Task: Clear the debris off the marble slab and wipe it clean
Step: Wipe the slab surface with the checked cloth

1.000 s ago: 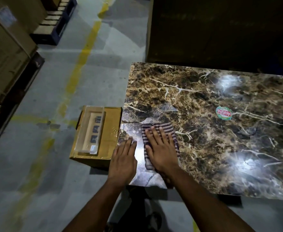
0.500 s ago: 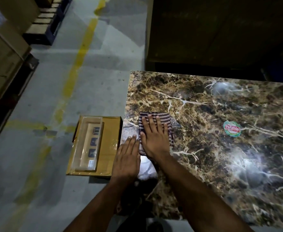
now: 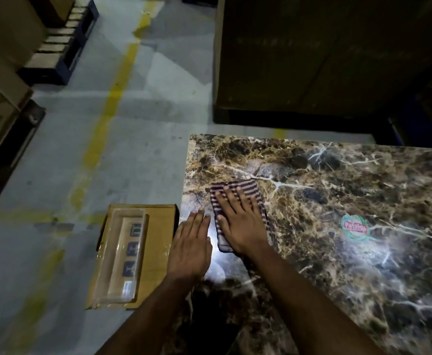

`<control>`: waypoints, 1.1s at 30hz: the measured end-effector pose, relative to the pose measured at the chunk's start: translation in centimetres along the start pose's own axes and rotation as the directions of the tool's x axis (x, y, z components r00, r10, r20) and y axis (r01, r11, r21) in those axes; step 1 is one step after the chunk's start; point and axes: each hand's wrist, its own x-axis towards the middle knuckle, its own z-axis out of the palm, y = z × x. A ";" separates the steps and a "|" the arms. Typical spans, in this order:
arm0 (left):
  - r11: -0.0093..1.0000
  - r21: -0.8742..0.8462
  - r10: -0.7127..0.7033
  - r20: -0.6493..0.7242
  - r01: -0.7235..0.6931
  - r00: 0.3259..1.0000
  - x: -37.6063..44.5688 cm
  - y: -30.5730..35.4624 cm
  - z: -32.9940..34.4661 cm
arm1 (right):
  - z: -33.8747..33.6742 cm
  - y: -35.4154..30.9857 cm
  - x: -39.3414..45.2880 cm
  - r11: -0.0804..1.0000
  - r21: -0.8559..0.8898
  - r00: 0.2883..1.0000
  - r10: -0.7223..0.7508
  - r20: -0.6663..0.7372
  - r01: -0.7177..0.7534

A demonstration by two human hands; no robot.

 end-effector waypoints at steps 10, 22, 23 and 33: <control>0.999 -0.003 -0.052 -0.010 0.052 0.999 5.7 0.3 -0.7 | -1.6 1.5 6.7 0.999 -0.001 0.999 -0.035 -0.013 0.035; 0.993 -0.091 -0.083 -0.032 0.080 0.996 11.6 2.4 -1.0 | -3.0 5.5 13.1 0.993 -0.026 0.993 -0.115 -0.018 0.115; 0.993 -0.096 -0.074 -0.025 0.071 0.997 11.7 2.5 -1.1 | -3.2 6.6 13.8 0.993 -0.032 0.993 -0.114 -0.011 0.114; 0.988 -0.122 -0.097 -0.038 0.092 0.995 12.7 3.7 -0.8 | -3.9 9.4 14.1 0.994 -0.026 0.994 -0.107 -0.028 0.106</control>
